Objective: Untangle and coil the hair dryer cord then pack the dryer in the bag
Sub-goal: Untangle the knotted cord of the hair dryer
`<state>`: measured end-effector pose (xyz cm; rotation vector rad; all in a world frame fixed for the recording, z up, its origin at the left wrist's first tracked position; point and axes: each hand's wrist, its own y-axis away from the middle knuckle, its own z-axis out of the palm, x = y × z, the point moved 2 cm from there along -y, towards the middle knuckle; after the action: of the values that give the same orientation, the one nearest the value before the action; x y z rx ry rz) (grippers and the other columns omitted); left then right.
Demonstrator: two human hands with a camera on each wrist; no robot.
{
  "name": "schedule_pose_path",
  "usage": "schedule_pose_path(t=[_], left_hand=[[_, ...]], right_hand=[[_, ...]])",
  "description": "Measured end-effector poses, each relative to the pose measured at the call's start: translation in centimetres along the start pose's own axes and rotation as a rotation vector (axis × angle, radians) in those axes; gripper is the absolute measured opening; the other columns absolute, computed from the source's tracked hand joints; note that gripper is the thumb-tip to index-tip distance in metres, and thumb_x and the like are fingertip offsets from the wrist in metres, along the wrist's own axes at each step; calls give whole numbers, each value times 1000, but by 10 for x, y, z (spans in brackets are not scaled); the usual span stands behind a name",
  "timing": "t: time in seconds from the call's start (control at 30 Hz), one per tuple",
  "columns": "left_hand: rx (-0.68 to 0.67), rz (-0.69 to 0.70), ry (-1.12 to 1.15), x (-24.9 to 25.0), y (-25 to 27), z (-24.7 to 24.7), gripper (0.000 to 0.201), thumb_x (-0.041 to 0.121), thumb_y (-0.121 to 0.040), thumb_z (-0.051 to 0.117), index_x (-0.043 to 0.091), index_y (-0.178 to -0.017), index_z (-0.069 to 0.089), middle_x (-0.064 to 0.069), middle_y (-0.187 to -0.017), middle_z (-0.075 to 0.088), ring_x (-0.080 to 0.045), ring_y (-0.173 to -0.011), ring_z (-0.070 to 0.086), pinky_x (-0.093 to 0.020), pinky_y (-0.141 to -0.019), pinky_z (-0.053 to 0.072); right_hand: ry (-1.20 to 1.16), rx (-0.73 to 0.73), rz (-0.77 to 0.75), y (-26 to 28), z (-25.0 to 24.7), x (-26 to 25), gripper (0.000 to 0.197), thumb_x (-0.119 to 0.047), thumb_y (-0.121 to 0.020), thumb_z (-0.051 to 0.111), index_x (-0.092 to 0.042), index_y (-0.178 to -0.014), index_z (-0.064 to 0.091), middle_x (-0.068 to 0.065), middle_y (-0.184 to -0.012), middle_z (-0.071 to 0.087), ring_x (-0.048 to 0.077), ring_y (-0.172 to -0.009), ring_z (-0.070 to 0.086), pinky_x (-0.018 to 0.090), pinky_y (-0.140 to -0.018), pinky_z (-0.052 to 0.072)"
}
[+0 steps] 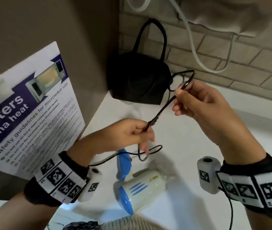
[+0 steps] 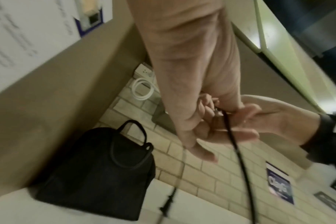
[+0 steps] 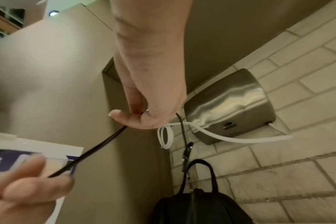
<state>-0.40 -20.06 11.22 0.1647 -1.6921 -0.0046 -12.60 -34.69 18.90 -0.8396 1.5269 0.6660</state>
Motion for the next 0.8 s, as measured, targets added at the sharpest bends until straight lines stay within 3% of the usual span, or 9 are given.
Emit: schedule_pose_path(t=[0.1, 0.2, 0.27, 0.33, 0.43, 0.5, 0.57, 0.67, 0.8], left_hand=[[347, 52, 128, -3, 3, -16, 28, 27, -98, 41, 15, -80, 59, 11, -51, 42, -5, -54, 46, -34, -82, 51], [444, 135, -15, 13, -1, -15, 32, 27, -101, 40, 17, -80, 63, 11, -56, 40, -8, -56, 39, -25, -65, 43], [479, 178, -91, 26, -4, -13, 32, 28, -100, 42, 15, -80, 63, 6, -59, 39, -11, -57, 37, -24, -59, 36], [507, 225, -153, 40, -8, -12, 30, 30, -99, 43, 16, -81, 63, 8, -59, 41, -7, -56, 39, -18, -58, 34], [443, 266, -277, 57, -13, -7, 25, 21, -98, 46, 18, -79, 61, 9, -63, 53, 2, -61, 50, -12, -63, 36], [489, 282, -286, 65, -12, -8, 25, 15, -98, 45, 17, -79, 60, 7, -65, 55, 4, -60, 52, -11, -62, 38], [639, 268, -163, 70, -5, -21, 28, 14, -100, 41, 18, -79, 59, 6, -63, 51, 3, -52, 45, -11, -52, 36], [820, 320, 33, 72, 18, -52, 32, 13, -101, 37, 21, -77, 57, 11, -57, 50, 1, -47, 38, -14, -46, 31], [803, 391, 65, 61, 38, -70, 42, 16, -100, 38, 27, -69, 64, 13, -55, 52, -2, -48, 36, -15, -45, 32]], right_hand=[[111, 35, 185, -4, -18, 8, 14, -18, -93, 57, -8, -85, 61, 1, -66, 63, 11, -56, 59, 21, -52, 48], [405, 0, 314, -7, -26, 15, 31, -31, -95, 54, -9, -74, 63, 1, -60, 63, 11, -50, 56, 24, -52, 46], [703, 98, 171, -5, -24, 11, 38, -36, -96, 51, -9, -71, 61, 1, -61, 62, 9, -49, 55, 27, -56, 44], [865, 228, -155, 0, -11, -1, 30, -36, -96, 48, -12, -84, 60, 0, -76, 61, 13, -69, 57, 30, -65, 44], [779, 17, -452, 1, 18, -6, 26, -35, -99, 40, -24, -115, 56, -8, -98, 56, 16, -99, 54, 33, -86, 43], [722, -120, -415, -5, 25, 5, 21, -31, -100, 36, -28, -96, 56, -14, -82, 55, 12, -84, 54, 31, -78, 43], [693, -121, -349, -12, 16, 19, 27, -24, -101, 36, -26, -77, 47, -12, -70, 49, 8, -68, 47, 26, -67, 38], [751, -83, -241, -15, -11, 45, 28, -14, -99, 35, -18, -72, 43, -5, -66, 45, 13, -62, 42, 23, -60, 36], [818, -86, -115, -10, -31, 79, 23, -8, -89, 33, -14, -71, 46, -5, -65, 50, 21, -65, 47, 29, -62, 36]])
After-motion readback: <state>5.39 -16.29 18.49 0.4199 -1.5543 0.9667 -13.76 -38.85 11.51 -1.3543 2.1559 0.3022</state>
